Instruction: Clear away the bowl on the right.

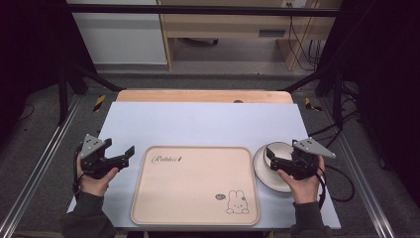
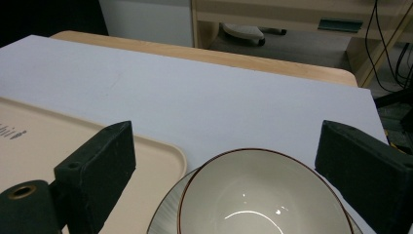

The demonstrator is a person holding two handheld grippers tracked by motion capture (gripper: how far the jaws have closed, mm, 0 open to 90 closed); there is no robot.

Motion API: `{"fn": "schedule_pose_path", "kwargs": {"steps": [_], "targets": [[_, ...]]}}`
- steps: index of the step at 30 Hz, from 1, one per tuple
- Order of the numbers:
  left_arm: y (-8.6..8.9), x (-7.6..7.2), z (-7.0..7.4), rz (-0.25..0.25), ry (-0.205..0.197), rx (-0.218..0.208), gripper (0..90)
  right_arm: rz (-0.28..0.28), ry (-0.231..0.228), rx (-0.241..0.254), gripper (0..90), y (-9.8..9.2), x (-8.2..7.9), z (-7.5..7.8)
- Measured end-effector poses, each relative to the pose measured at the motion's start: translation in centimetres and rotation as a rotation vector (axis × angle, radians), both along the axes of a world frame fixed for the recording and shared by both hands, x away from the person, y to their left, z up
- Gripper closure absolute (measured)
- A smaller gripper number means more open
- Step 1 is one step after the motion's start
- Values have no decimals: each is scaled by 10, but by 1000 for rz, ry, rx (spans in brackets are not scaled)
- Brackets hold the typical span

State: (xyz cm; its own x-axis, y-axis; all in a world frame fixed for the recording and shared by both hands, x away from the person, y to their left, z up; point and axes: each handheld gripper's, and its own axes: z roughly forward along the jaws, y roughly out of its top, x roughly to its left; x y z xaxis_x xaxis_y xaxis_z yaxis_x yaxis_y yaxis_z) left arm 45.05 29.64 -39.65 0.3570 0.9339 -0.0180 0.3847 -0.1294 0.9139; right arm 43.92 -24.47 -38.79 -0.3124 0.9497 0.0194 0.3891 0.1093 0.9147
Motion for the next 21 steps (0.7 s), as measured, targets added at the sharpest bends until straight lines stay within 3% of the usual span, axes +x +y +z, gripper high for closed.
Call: {"fn": "schedule_pose_path", "kwargs": {"steps": [14,21], "targets": [[-1,-1,0,-6,1,8,138,5,-6,1,80,0,-2,5],[-1,0,-2,-3,6,13,138,-29,7,9,96,-10,-3,6]]}}
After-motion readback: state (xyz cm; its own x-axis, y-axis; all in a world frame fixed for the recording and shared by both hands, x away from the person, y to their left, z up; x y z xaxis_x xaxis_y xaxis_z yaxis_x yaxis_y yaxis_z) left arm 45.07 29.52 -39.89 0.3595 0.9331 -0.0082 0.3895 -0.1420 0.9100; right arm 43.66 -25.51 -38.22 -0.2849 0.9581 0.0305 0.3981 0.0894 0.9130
